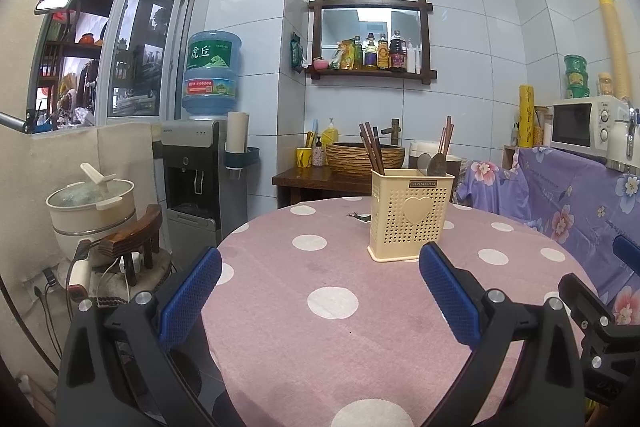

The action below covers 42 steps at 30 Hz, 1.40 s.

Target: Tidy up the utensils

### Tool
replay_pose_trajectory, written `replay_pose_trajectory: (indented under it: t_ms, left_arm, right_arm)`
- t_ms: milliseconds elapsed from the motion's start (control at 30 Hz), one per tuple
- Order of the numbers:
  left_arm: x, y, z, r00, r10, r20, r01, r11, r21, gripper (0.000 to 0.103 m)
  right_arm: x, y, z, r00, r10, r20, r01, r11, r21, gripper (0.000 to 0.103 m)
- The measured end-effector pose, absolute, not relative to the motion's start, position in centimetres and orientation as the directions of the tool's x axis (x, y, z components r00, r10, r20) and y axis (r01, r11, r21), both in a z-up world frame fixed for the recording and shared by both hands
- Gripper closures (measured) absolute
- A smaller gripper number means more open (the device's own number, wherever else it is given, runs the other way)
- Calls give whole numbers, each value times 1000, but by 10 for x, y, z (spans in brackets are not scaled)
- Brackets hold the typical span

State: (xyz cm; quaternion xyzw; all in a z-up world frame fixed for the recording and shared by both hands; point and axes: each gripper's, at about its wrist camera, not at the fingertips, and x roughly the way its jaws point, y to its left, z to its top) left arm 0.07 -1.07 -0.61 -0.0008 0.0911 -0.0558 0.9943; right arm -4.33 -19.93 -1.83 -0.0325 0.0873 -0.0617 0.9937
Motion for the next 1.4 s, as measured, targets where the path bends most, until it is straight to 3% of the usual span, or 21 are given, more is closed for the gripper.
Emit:
replay_pose_trajectory:
  t_ms: [1400]
  left_arm:
    - [4,-5,-5,973,-114,-199,116,993,-3,5]
  right_arm:
    - [-40,-202,-19,976,-129,-178,118,991,-70,6]
